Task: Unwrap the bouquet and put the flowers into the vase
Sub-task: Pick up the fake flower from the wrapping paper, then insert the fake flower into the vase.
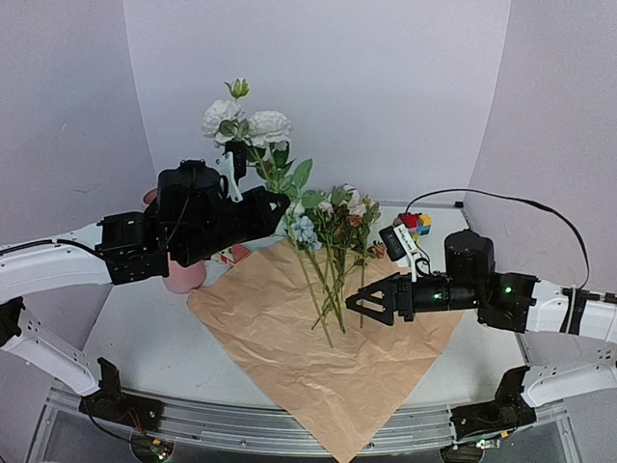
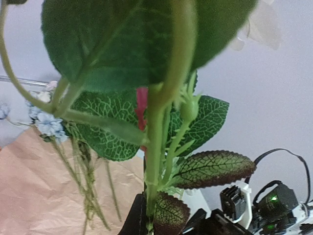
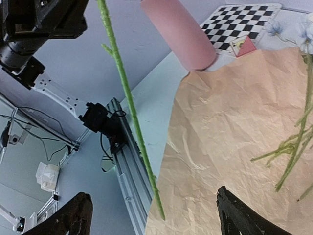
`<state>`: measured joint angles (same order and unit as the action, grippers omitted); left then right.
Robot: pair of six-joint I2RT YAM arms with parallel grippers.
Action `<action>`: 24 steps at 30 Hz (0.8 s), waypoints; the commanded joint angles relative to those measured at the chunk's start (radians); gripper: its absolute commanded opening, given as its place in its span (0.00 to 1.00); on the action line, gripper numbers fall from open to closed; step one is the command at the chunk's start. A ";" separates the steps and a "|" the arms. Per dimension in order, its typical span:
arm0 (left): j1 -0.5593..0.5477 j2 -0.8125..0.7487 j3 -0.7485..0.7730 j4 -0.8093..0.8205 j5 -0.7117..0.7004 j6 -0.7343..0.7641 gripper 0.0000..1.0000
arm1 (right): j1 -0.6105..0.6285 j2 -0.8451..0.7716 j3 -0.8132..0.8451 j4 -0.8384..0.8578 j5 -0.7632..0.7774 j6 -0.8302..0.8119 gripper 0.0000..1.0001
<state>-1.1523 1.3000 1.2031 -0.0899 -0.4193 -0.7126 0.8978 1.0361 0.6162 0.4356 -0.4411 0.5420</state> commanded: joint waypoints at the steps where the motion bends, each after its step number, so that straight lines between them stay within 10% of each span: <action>1: 0.006 -0.116 -0.011 -0.129 -0.186 0.141 0.00 | 0.005 -0.053 -0.022 -0.080 0.118 -0.037 0.89; 11: 0.021 -0.169 0.365 -0.254 -0.565 0.568 0.00 | 0.003 -0.144 -0.072 -0.121 0.196 -0.035 0.89; 24: 0.020 -0.116 0.643 0.074 -0.677 1.120 0.00 | 0.005 -0.133 -0.048 -0.133 0.197 -0.045 0.89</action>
<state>-1.1347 1.1697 1.8163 -0.1886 -1.0399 0.1546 0.8978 0.9043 0.5446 0.3013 -0.2494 0.5100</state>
